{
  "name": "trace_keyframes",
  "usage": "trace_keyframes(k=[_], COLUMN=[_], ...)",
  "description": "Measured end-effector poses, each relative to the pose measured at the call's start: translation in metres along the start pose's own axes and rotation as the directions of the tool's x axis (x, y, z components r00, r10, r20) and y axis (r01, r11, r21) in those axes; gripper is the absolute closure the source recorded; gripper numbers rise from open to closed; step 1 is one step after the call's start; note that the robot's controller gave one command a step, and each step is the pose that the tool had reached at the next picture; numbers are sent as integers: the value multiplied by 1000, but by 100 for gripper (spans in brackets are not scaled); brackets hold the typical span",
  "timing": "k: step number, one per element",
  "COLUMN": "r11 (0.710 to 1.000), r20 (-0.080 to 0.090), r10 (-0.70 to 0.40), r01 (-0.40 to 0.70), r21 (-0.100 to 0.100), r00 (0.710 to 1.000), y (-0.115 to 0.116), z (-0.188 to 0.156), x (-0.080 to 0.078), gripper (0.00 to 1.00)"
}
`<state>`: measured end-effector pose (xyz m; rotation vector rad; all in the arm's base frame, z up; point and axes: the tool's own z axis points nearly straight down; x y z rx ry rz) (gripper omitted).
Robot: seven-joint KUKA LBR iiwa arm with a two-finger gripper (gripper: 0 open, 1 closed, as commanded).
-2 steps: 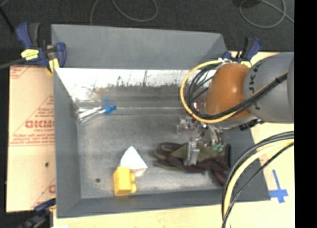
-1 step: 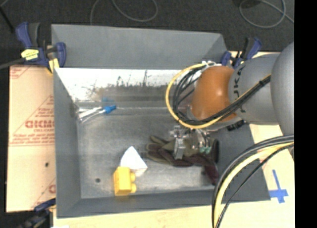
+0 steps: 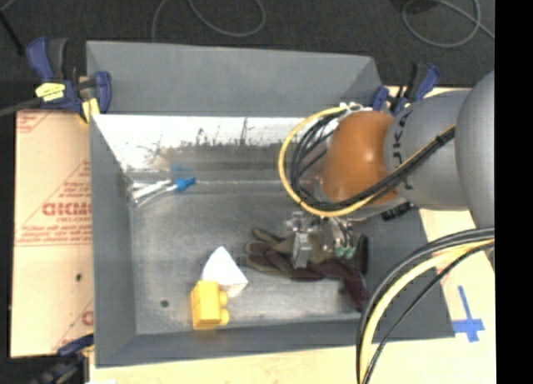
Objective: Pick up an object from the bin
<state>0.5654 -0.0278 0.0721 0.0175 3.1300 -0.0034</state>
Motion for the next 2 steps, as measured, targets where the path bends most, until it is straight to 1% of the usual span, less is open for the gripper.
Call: trace_keyframes(k=[1,2], r11=[1000,836], r20=[5,3], r10=[-26,-548], r01=[26,548], r21=[1,2], r00=[1000,836], y=[1,-13], z=[0,-196], x=[4,-52], gripper=[100,100])
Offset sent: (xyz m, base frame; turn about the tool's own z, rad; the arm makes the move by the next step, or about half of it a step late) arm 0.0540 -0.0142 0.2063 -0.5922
